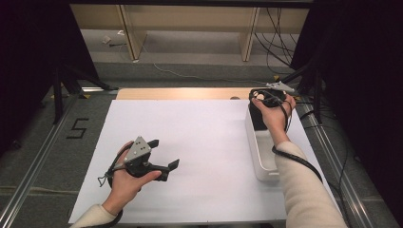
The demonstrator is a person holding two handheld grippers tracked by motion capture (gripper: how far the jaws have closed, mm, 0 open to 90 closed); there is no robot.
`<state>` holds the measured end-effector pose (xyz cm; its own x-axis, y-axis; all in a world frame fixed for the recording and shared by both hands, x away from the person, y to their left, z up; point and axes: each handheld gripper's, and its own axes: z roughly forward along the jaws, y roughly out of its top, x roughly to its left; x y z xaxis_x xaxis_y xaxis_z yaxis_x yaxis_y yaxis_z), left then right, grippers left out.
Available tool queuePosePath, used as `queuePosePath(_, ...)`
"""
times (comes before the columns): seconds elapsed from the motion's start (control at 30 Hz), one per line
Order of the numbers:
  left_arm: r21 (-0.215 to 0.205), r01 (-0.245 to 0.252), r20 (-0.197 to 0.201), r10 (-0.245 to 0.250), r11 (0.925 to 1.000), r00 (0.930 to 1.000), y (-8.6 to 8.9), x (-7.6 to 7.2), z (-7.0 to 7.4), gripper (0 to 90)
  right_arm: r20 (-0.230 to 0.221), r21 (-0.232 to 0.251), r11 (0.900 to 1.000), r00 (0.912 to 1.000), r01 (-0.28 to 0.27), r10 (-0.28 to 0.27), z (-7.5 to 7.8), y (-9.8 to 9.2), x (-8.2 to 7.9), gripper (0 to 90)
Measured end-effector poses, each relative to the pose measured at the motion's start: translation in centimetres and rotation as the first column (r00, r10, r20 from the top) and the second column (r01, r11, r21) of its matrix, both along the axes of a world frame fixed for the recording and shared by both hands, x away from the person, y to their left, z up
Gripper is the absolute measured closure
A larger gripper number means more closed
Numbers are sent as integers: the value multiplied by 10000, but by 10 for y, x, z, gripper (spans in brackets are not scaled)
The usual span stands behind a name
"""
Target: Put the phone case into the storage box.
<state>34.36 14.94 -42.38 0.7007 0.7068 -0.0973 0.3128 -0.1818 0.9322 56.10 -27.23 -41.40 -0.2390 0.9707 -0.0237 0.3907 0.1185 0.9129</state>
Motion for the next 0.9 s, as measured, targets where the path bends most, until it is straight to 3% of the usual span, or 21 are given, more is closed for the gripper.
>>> queuePosePath(0.53,11,2,-1,-2,10000,10000,0,0,0,0,-157,-19,10000,9999,-11,10,1,-4,2,100)
queuePosePath(0.9,23,-3,-3,3,10000,10000,0,0,0,0,-143,123,9999,9999,-39,41,2,-3,2,11)
